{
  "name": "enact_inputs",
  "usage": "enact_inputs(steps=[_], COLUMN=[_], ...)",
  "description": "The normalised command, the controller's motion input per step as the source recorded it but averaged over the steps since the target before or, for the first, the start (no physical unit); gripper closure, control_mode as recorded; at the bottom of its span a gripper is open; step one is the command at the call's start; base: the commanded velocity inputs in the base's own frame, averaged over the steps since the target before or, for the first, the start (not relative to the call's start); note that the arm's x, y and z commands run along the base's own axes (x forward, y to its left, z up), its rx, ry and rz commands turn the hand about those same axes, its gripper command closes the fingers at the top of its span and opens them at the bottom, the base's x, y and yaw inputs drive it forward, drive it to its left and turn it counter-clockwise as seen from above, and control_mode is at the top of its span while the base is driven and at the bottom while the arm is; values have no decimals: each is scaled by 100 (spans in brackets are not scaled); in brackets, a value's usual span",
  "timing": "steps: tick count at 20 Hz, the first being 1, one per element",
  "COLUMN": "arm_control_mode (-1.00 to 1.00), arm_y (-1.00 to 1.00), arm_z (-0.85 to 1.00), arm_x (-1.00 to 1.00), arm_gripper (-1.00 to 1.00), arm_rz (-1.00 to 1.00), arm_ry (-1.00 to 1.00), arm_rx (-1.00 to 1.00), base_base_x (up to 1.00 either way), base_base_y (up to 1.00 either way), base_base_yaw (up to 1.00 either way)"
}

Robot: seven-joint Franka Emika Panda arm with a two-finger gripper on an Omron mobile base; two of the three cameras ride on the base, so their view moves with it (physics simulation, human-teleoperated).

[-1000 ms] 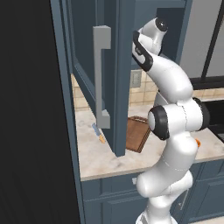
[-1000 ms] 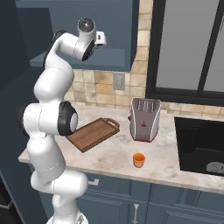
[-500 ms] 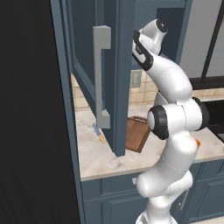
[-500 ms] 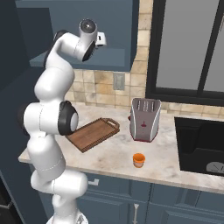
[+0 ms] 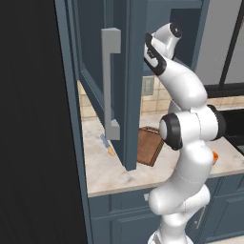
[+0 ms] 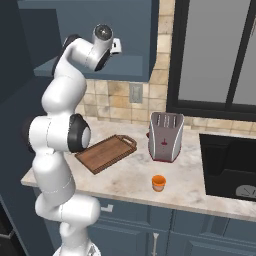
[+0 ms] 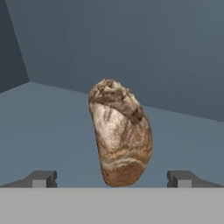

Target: Pick the bread, place it on the cutting board, pick the jam, place it on the counter, and close the cabinet.

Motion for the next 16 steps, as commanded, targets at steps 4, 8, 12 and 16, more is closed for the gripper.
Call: enact_inputs(steps=[4,8,12,16], arm_control_mode=[-100,-100,-100,-100], arm_y=[1,2,1,1], arm_z=[-1,-1,-1,0], arm_x=[17,23,22,16], arm_gripper=[-100,-100,-100,-100], arm_rz=[4,4,4,3], arm_ry=[-2,0,0,0], arm_rx=[0,0,0,0], base_base_x=[0,0,0,0], base_base_y=[0,0,0,0], base_base_yaw=[0,0,0,0])
